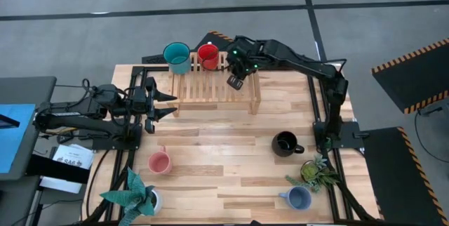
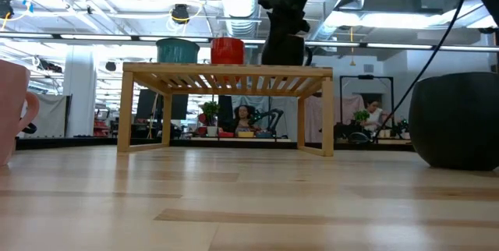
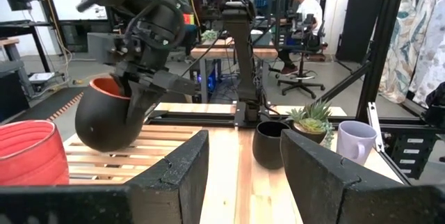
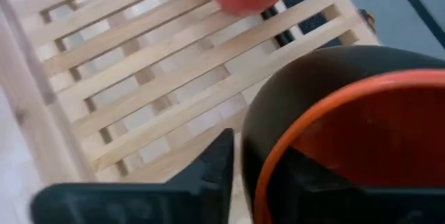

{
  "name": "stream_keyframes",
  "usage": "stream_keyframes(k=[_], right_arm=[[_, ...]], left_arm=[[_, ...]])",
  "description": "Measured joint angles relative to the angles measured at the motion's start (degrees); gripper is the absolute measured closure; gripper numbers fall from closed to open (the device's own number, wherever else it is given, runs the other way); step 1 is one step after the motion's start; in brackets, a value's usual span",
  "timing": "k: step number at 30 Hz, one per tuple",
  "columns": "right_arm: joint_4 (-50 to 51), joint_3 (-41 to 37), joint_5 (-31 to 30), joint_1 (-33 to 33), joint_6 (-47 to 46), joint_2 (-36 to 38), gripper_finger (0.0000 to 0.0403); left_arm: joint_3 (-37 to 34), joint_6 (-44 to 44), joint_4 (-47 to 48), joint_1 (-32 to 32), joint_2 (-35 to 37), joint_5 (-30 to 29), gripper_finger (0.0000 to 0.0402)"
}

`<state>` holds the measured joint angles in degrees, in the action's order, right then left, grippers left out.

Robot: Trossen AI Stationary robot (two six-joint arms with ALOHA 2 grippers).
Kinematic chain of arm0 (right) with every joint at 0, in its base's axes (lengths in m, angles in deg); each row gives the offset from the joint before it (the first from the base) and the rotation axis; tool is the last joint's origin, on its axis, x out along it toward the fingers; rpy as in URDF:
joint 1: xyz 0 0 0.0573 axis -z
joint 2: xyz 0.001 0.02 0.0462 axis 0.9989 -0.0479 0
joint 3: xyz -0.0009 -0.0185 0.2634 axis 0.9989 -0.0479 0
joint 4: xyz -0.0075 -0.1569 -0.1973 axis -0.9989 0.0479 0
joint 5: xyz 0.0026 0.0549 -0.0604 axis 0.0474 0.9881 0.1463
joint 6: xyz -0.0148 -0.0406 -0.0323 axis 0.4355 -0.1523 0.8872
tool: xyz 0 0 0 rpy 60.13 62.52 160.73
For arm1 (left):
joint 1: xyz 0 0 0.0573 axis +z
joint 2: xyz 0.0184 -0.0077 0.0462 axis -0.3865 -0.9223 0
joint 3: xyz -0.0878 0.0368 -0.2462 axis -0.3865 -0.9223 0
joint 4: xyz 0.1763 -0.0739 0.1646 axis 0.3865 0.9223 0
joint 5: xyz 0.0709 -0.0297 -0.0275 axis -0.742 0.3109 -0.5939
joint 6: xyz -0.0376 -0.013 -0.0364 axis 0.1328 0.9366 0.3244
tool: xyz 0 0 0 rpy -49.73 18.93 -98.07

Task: Place coffee mugs
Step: Put the black and orange cup on the shelf, then put the pink cup on the shelf aligned with the other blue cup

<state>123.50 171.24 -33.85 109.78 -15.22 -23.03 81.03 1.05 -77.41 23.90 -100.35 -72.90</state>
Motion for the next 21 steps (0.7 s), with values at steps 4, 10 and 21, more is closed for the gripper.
stream_keyframes(k=[4, 10, 21], right_arm=[[-2.6, 0.0, -0.1, 0.5, 0.0, 0.0, 0.0269], [-5.7, 0.0, -0.1, 0.8, 0.0, 0.0, 0.0242], [-7.4, 0.0, 0.0, 1.6, 1.5, 0.3, 0.0241]], left_arm=[[0.0, 0.0, 0.1, 0.0, 0.0, 0.0, 0.0236], [0.0, 0.1, 1.1, 0.0, 0.0, 0.0, 0.0236], [0.0, 0.1, 1.5, 0.0, 0.0, 0.0, 0.0236]])
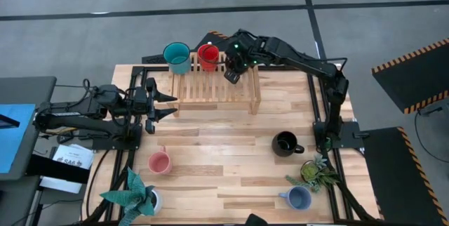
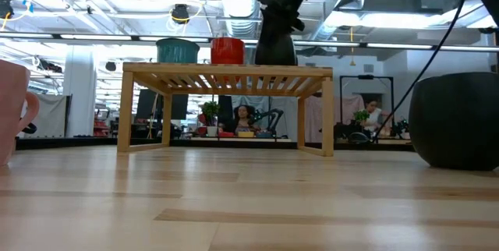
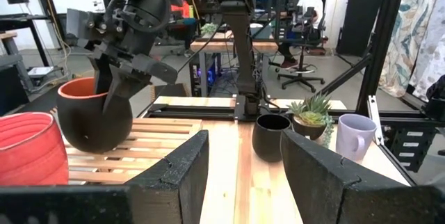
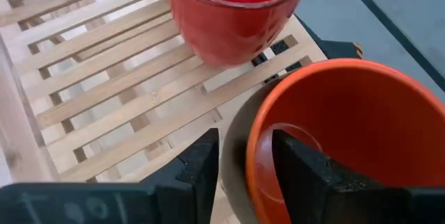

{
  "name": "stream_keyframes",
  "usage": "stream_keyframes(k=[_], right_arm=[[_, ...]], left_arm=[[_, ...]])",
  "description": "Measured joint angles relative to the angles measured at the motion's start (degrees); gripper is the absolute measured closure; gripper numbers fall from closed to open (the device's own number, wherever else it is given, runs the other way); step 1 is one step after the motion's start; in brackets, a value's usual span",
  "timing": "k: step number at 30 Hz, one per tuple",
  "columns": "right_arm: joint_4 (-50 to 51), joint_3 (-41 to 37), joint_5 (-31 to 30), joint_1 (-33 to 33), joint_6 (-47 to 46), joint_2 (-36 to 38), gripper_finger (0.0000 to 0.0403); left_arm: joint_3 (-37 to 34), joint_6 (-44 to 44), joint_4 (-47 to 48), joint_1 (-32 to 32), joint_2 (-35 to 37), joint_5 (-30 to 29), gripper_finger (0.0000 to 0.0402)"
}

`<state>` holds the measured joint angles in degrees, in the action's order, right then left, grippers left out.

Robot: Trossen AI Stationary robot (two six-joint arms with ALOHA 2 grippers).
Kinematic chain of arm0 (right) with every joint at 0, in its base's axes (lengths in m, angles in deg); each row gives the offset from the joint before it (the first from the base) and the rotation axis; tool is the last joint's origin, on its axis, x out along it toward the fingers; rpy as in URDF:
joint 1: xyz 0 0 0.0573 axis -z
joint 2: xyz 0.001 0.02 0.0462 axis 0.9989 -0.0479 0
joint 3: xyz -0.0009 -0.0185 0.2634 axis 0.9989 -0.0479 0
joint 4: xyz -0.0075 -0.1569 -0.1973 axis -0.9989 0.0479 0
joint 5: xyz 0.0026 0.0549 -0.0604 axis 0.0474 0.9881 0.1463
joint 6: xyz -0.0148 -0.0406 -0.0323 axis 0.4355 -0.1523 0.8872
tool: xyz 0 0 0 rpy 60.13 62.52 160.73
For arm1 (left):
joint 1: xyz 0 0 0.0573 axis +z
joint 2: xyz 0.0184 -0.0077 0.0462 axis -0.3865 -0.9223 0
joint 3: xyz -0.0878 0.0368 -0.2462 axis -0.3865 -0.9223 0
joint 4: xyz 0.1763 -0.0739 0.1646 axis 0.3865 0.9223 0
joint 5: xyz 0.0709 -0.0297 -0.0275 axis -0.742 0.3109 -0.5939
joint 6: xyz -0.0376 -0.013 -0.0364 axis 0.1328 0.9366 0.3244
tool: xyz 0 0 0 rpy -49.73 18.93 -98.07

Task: Place coffee mugs
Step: Put the pink cup on the shelf aligned with the other blue cup

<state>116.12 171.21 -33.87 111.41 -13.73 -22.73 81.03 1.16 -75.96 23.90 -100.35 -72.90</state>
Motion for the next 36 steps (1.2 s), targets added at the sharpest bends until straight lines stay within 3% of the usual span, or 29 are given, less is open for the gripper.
stream_keyframes(k=[14, 20, 27, 36], right_arm=[[-2.2, 0.0, 0.2, 0.5, 2.7, 8.0, 0.0241], [5.3, -1.5, 0.3, -3.2, 2.4, 14.7, 0.0241], [1.5, -21.7, -2.8, -11.2, -2.0, 28.6, 0.0241], [-21.8, -53.7, -10.7, -24.9, -11.7, 51.3, 0.0241]], left_arm=[[0.0, 0.0, 0.0, 0.0, 0.0, 0.0, 0.0236], [0.0, -0.3, 0.8, 0.0, 0.0, 0.0, 0.0236], [0.0, -1.0, 1.2, 0.0, 0.0, 0.0, 0.0236], [0.0, -0.8, 2.7, 0.0, 0.0, 0.0, 0.0236]])
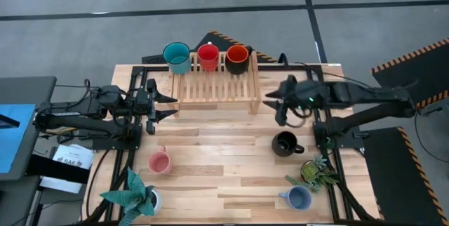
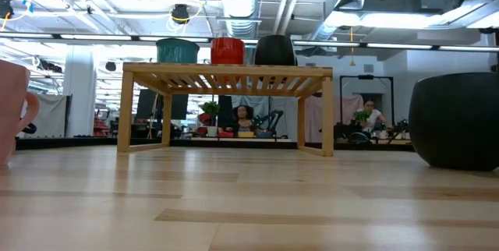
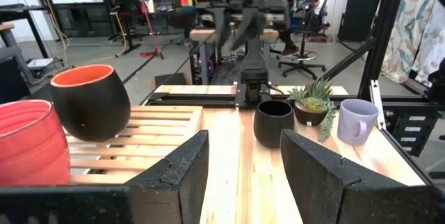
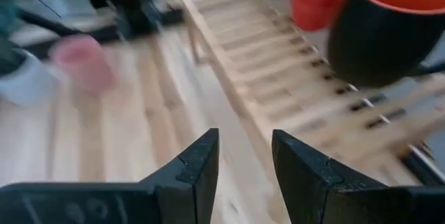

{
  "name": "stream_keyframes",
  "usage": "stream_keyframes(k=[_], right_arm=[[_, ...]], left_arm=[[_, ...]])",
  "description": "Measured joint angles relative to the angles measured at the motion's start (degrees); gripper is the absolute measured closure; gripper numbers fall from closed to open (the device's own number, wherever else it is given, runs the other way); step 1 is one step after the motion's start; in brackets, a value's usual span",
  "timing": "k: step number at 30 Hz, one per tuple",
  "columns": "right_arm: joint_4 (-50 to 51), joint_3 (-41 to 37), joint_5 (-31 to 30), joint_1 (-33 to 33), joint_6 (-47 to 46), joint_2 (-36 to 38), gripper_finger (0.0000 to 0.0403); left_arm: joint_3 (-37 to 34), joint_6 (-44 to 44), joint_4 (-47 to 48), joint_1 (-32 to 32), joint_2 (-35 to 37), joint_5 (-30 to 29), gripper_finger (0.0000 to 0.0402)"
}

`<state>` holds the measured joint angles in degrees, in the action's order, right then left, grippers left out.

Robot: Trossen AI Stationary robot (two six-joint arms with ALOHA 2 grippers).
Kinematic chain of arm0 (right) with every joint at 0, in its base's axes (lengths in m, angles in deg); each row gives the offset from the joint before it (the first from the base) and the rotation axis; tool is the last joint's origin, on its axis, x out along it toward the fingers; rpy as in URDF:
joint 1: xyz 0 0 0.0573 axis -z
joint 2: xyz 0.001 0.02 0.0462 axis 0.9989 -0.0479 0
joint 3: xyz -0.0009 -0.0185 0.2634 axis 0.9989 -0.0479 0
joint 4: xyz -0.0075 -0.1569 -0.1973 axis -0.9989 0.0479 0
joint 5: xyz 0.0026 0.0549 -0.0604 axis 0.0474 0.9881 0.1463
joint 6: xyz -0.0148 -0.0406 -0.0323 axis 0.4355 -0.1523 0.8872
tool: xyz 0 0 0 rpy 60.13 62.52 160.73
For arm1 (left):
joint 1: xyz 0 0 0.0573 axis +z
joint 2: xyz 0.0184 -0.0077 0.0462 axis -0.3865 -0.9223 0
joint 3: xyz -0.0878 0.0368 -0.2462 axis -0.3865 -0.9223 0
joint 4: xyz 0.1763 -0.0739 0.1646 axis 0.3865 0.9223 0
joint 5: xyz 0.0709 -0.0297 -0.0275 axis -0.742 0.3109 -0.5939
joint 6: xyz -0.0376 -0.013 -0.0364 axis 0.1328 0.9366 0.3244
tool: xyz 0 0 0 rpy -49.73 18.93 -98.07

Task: Place coffee mugs
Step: Put the pink cup on the shelf aligned with the other blue cup

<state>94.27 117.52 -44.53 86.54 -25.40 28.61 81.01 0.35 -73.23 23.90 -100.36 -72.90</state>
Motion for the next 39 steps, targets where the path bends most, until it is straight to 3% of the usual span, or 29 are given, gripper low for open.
stream_keyframes(k=[5, 13, 21, 26, 31, 35, 39], right_arm=[[-12.7, -9.2, 0.0, -4.4, -0.6, 6.2, 0.0241], [-14.2, -10.0, 0.0, -5.5, -0.4, 6.6, 0.0241], [-14.2, -10.0, 0.0, -5.5, 0.8, 6.0, 0.0241], [-14.8, -10.0, 0.0, -5.5, 0.5, 6.0, 0.0241], [-16.2, -10.0, 0.1, -5.5, 0.5, 6.0, 0.0241], [-16.3, -10.0, 0.0, -5.5, 0.5, 6.0, 0.0241], [-16.2, -10.0, 0.0, -5.5, 0.4, 6.0, 0.0241]], left_arm=[[0.0, -0.9, 0.0, 0.0, 0.0, 0.0, 0.0236], [0.0, -0.9, 4.0, 0.0, -0.7, 1.0, 0.0236], [1.5, 2.6, 9.8, -2.2, -7.4, 17.7, 0.0236], [7.6, 0.6, 28.0, -7.1, -14.6, 14.1, 0.0236], [11.7, 3.8, 43.3, -12.6, -21.4, 11.6, 0.0236], [13.7, 5.7, 49.4, -17.3, -26.4, 11.5, 0.0236], [14.2, 3.6, 50.1, -21.8, -30.2, 7.6, 0.0236]])
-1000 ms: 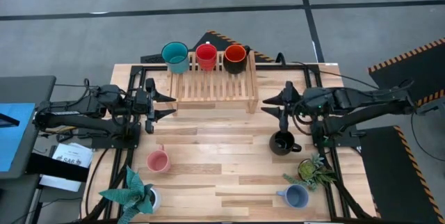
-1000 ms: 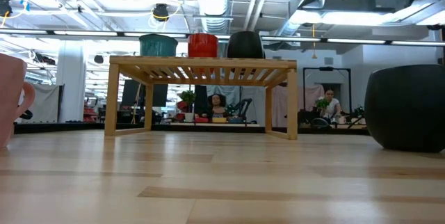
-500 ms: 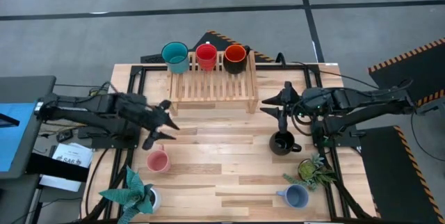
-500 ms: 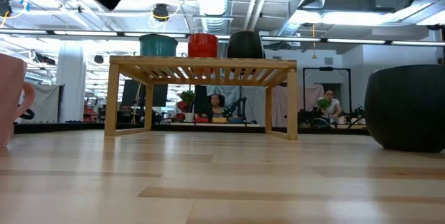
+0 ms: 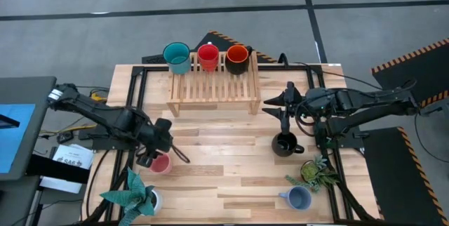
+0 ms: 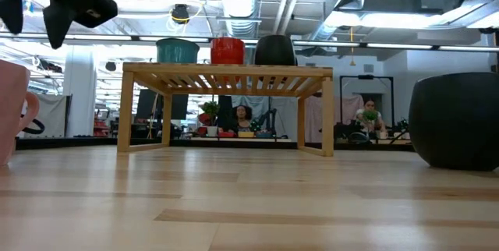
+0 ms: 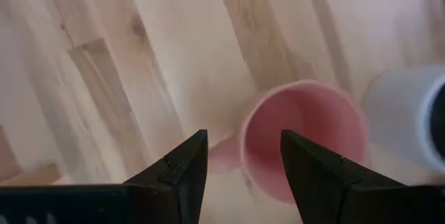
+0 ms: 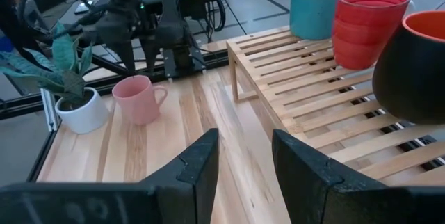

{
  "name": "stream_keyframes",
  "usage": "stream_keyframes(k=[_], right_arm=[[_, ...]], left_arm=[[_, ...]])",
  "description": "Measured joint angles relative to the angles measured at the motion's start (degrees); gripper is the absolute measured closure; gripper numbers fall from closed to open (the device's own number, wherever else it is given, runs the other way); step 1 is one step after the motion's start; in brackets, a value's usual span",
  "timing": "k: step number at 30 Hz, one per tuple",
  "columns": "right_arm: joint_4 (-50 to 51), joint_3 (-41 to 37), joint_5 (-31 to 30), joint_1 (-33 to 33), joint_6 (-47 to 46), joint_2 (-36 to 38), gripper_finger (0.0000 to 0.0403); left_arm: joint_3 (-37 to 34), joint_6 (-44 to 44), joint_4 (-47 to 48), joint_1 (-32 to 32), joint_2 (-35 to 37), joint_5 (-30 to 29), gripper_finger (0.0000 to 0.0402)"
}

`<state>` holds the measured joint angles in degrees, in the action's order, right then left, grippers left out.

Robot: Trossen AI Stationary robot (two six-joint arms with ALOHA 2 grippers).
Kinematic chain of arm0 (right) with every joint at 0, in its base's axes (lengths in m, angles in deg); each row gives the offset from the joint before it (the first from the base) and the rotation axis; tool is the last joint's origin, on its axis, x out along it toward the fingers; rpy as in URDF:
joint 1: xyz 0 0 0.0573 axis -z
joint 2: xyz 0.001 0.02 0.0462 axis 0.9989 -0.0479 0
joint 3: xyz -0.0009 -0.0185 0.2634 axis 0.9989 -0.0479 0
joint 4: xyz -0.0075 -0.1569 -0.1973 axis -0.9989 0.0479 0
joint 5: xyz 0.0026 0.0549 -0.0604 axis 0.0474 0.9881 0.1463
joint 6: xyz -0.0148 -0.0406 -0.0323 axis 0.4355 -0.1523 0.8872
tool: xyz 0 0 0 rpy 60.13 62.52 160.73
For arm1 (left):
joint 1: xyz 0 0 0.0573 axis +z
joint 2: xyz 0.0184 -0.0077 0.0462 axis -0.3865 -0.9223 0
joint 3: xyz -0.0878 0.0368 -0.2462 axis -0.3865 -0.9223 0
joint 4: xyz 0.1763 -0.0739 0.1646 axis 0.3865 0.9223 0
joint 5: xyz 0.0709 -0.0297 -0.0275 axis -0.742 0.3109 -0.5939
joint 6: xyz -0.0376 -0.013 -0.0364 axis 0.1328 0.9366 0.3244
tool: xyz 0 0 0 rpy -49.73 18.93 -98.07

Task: Place coffee mugs
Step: Put the pink cup on the shelf aligned with the other blue cup

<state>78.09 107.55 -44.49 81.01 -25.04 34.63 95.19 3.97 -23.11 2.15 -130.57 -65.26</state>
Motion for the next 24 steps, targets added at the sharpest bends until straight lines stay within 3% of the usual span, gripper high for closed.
stream_keyframes(k=[11, 24], right_arm=[[0.1, 0.0, 0.0, 0.0, 0.0, 0.0, 0.0241], [0.1, 0.0, 0.0, 0.0, 0.1, 0.0, 0.0241]], left_arm=[[0.0, -2.4, -0.4, -5.7, -8.2, -2.9, 0.0236], [0.0, -6.1, -0.4, -6.1, -17.7, -4.7, 0.0237]])
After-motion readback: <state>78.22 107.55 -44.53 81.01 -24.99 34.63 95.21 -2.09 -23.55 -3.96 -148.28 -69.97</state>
